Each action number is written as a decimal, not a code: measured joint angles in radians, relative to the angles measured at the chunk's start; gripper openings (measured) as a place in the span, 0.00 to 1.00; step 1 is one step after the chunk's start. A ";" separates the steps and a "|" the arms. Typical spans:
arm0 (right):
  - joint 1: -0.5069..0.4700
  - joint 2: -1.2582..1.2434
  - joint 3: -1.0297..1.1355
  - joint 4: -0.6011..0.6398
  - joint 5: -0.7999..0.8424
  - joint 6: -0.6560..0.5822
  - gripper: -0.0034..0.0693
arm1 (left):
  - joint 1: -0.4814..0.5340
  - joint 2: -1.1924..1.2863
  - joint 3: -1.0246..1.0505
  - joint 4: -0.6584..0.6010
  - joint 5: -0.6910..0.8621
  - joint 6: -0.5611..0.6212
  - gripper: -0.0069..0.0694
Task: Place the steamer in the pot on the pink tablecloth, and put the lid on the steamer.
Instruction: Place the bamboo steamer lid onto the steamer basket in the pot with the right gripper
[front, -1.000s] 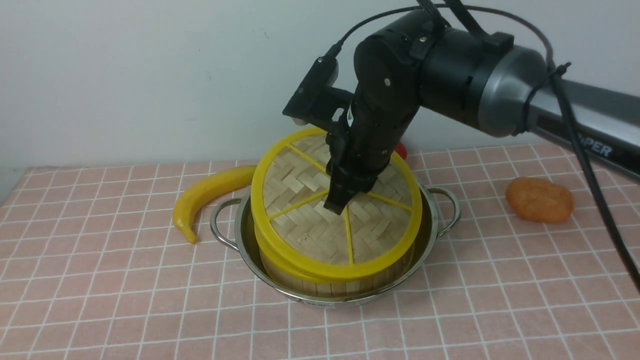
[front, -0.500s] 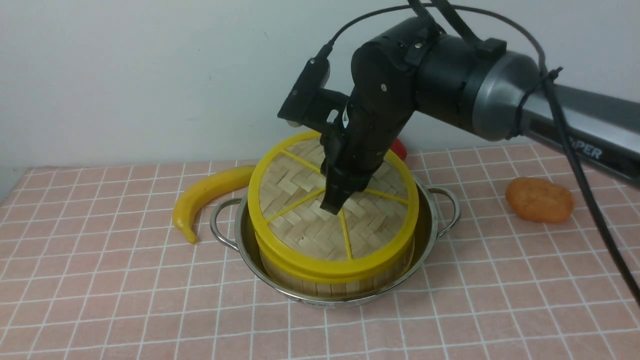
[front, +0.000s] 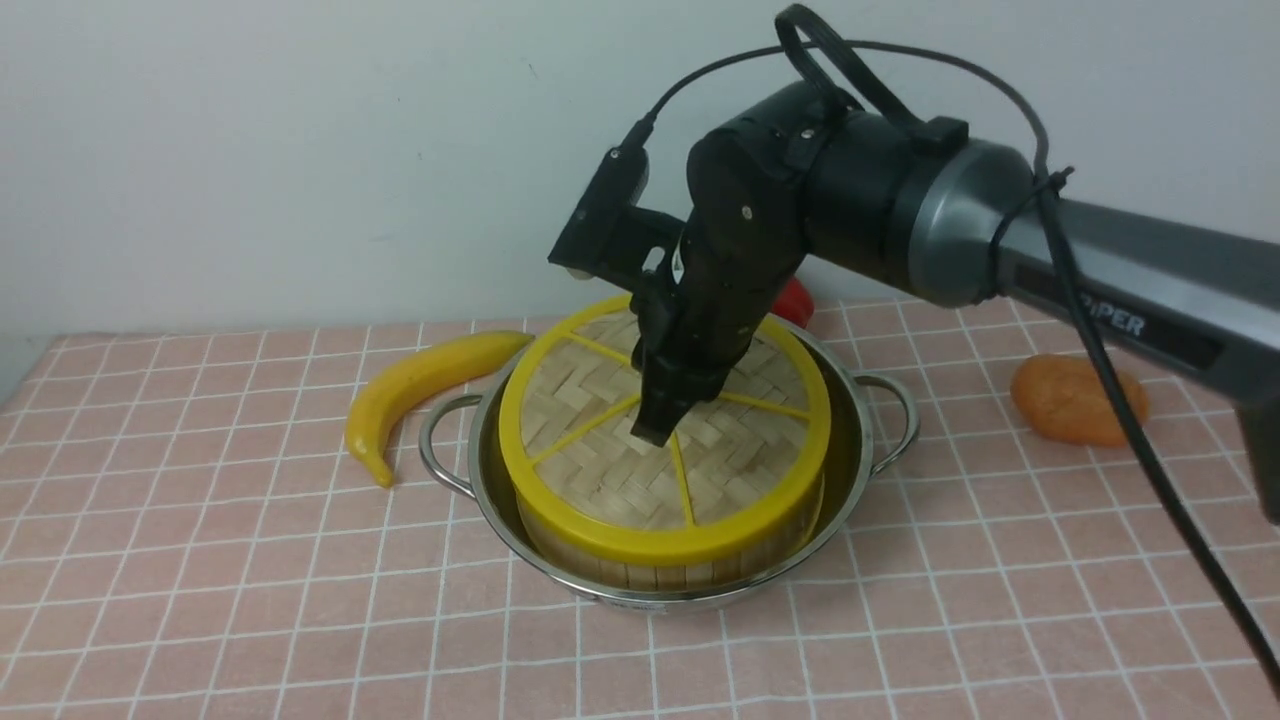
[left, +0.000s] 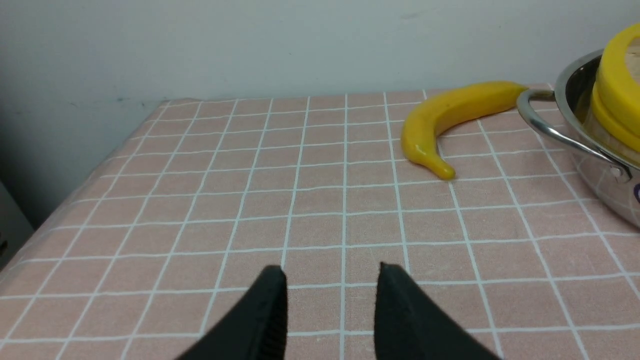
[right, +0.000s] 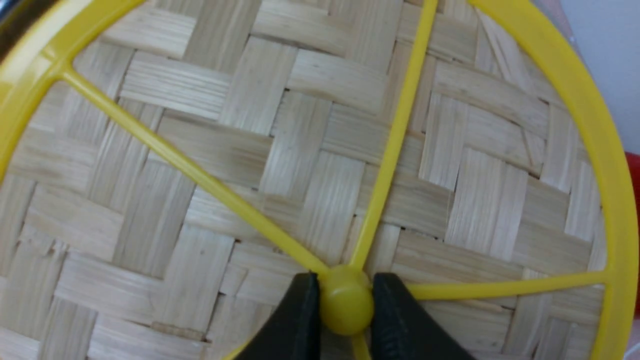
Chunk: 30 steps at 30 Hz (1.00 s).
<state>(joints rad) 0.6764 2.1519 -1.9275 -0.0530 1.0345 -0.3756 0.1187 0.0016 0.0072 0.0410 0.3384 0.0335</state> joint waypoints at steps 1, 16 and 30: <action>0.000 0.000 0.000 -0.003 0.000 0.000 0.25 | 0.000 0.000 0.000 0.000 0.000 0.000 0.41; 0.000 -0.065 -0.002 0.018 0.056 -0.010 0.25 | 0.000 0.000 0.000 0.000 0.000 0.000 0.41; 0.000 -0.030 -0.005 0.018 0.020 -0.027 0.25 | 0.000 0.000 0.000 0.000 0.000 0.000 0.41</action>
<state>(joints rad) 0.6764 2.1214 -1.9324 -0.0346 1.0548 -0.4022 0.1187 0.0016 0.0072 0.0410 0.3384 0.0335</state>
